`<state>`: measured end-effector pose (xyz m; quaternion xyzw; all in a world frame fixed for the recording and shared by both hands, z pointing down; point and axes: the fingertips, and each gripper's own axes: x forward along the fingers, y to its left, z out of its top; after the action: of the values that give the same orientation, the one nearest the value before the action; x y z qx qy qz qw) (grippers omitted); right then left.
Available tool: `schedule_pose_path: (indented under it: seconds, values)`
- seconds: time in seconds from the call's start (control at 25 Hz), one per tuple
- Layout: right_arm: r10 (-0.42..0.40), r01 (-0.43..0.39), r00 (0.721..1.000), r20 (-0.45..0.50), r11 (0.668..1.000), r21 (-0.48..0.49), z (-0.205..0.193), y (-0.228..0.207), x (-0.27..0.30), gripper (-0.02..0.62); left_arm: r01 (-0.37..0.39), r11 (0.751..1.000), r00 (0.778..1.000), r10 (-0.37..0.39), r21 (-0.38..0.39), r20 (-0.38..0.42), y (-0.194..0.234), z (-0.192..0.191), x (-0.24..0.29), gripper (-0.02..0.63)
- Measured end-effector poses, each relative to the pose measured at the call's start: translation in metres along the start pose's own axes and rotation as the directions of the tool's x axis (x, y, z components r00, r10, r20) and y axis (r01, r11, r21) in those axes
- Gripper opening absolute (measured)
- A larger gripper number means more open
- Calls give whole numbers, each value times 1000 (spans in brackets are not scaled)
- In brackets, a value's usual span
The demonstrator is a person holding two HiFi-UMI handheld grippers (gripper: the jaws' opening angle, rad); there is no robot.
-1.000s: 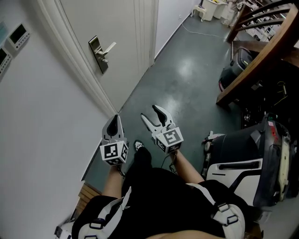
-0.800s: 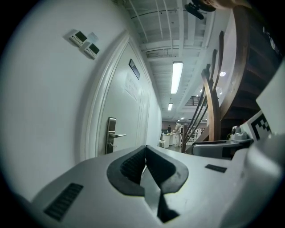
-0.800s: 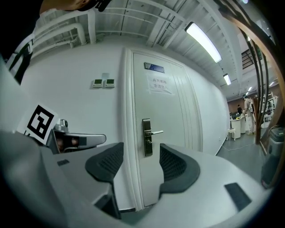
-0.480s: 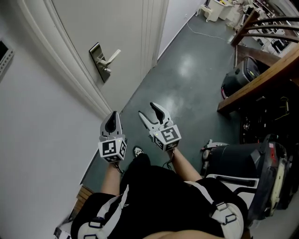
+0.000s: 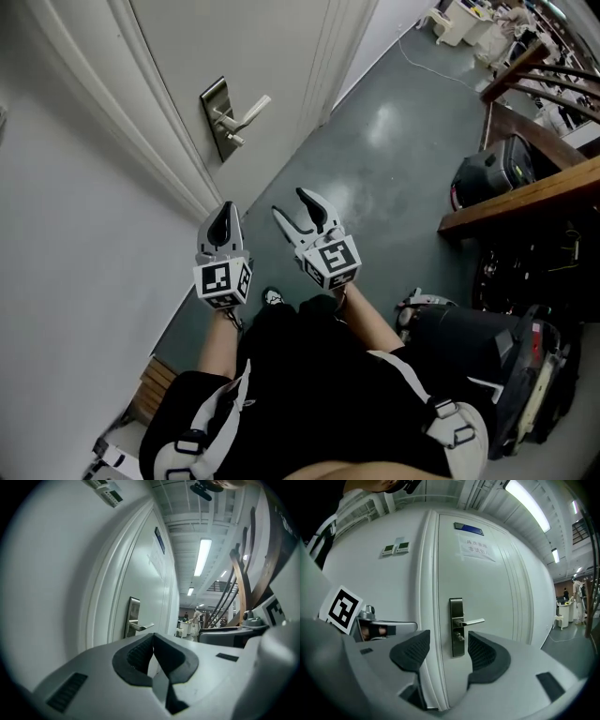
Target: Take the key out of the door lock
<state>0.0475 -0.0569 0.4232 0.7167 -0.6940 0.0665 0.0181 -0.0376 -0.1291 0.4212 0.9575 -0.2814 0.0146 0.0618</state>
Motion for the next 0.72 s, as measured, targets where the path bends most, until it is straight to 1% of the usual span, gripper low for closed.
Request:
schedule_pose_path:
  seconds: [0.16,0.4,0.52,0.72]
  values:
    - [49,-49,998,-25,999,8,-6,1,27,264,-34,999,999,34,-15,-9,15,-8,9,23]
    - [147,-147,989,-27,989,30,-6,1,57,264,-126,992,992,126,-23,-21,34,-9,16,23]
    - [210,-209,977,-39,978,26,-9,-9,68,261,-189,982,982,189,-27,-18,36,-12,26,23]
    - [312,-311,948,-55,950,24,-4,-26,93,256,-297,954,955,297,-38,-23,39,-9,42,23]
